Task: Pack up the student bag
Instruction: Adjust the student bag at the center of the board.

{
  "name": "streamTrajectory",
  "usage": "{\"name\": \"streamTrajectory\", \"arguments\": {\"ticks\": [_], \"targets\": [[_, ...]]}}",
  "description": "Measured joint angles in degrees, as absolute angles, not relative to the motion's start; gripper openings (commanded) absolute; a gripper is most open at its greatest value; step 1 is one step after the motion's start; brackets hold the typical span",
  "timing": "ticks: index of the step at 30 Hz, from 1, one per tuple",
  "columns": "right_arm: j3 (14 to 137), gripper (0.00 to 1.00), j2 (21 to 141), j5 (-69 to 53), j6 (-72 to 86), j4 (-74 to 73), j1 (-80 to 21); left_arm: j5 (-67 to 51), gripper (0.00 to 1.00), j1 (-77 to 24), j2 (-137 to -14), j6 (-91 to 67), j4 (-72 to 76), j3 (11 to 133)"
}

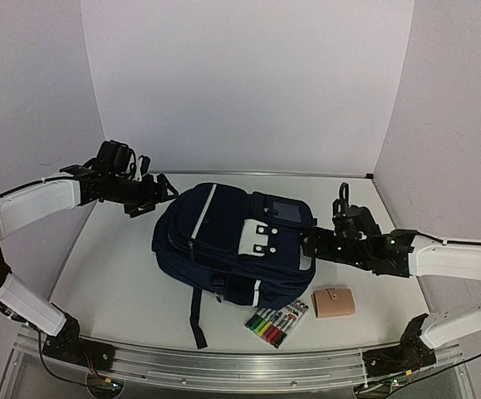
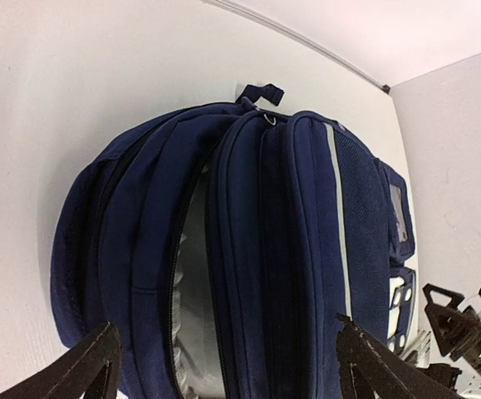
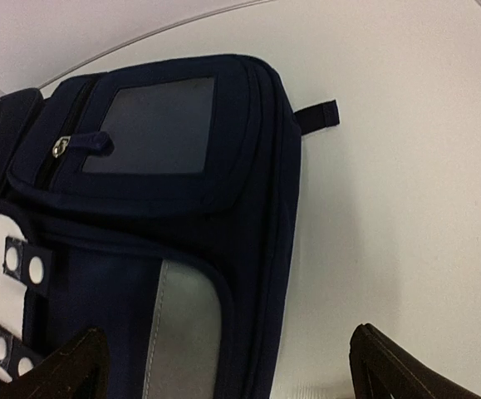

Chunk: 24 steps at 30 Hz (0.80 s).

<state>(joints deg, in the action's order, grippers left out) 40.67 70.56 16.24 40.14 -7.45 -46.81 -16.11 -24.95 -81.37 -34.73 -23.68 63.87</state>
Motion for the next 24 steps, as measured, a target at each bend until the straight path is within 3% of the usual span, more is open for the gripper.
{"name": "streamTrajectory", "arguments": {"ticks": [3,6,13,17,24], "targets": [[38.4,0.83,67.1,13.4,42.3,-7.2,-46.9,-17.8,0.69,-24.7,-83.9,-33.6,-23.1,65.2],[37.3,0.78,66.3,11.8,43.7,-6.5,-46.9,-19.6,0.65,-24.7,-86.6,-32.7,-22.1,66.1],[36.1,0.53,70.2,8.3,44.9,-2.6,-46.9,-22.4,0.53,-24.7,-89.4,-32.9,-20.6,66.2],[36.1,0.45,74.4,6.0,45.0,0.3,-46.9,-23.5,0.47,-24.7,-89.4,-33.0,-19.2,66.2],[37.2,0.09,78.0,4.5,45.2,3.6,-46.8,-27.1,0.09,-23.3,-89.4,-34.5,-15.5,65.3]]}}
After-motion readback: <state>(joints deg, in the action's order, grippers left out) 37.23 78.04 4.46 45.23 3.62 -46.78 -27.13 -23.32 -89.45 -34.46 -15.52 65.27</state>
